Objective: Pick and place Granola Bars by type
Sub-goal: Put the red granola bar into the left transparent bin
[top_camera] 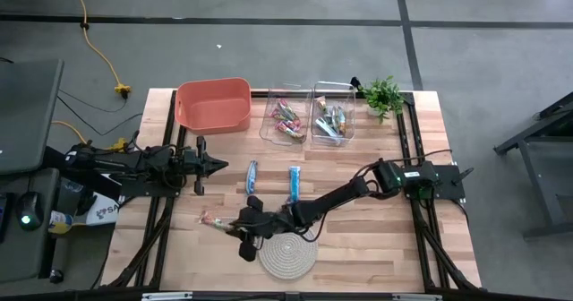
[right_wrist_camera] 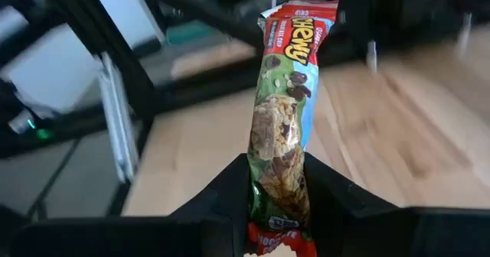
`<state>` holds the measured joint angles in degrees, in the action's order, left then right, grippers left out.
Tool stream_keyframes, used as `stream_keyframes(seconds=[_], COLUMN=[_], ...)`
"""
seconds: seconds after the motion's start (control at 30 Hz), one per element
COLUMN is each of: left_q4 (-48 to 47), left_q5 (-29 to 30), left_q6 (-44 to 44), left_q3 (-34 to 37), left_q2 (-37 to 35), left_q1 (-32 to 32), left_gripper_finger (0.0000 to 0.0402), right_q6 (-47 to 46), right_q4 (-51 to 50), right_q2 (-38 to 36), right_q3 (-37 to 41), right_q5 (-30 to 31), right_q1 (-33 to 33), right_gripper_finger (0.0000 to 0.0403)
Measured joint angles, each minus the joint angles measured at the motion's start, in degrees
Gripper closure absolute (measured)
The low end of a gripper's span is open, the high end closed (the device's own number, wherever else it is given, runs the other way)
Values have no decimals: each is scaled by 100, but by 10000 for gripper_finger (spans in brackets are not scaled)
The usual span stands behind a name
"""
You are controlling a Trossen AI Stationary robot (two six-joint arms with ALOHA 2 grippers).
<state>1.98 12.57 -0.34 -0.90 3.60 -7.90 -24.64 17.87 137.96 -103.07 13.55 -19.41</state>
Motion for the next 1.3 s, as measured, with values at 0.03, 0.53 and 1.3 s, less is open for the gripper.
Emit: stream_keyframes(seconds=[0.03,0.53,1.3], left_q4=[0,0,0], left_q5=[1,1,1], left_q6=[0,0,0], left_q3=[0,0,1], left_q2=[0,0,2], left_q1=[0,0,0], left_gripper_finger=[401,401,401], right_q6=[41,1594,-268], right_q4=[83,176,-2613], right_q2=[-41,-1464,-2498], right_q3=[0,-4,-7], right_q5=[30,1489,4321], right_q1=[-10,28,1830], right_gripper_finger=[316,316,316])
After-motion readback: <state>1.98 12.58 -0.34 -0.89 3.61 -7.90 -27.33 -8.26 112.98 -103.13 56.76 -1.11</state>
